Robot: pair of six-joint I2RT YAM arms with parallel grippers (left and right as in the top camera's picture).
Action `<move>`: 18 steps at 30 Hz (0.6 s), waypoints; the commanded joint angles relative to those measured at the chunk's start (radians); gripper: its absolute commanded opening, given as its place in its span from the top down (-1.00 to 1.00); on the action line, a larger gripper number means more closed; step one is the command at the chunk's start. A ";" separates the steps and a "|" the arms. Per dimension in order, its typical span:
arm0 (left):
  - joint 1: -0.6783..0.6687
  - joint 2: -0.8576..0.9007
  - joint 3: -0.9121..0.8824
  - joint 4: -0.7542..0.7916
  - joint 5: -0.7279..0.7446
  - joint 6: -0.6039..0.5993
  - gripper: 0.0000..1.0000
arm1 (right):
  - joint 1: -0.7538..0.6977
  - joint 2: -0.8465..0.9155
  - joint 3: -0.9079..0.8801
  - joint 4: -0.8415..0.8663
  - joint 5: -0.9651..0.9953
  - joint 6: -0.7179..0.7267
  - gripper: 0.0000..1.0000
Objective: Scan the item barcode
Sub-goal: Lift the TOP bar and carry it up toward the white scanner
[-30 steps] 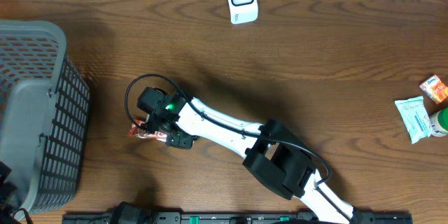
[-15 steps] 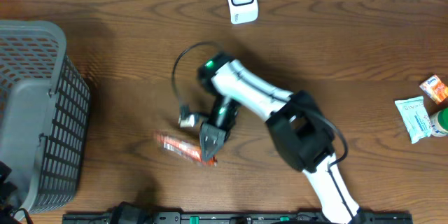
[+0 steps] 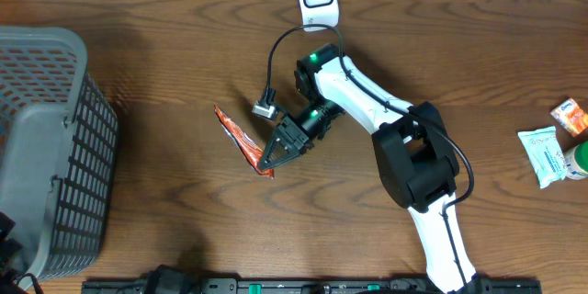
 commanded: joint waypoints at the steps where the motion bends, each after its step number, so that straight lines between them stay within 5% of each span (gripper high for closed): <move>1: -0.002 0.006 -0.003 0.002 -0.010 -0.005 -0.76 | -0.002 -0.023 -0.006 0.000 -0.064 0.106 0.98; 9: -0.002 0.006 -0.003 0.002 -0.010 -0.005 -0.76 | -0.006 -0.023 -0.006 0.000 -0.073 0.404 0.98; 18: -0.002 0.006 -0.003 0.002 -0.010 -0.005 -0.77 | -0.032 -0.023 -0.006 0.000 0.064 1.024 0.97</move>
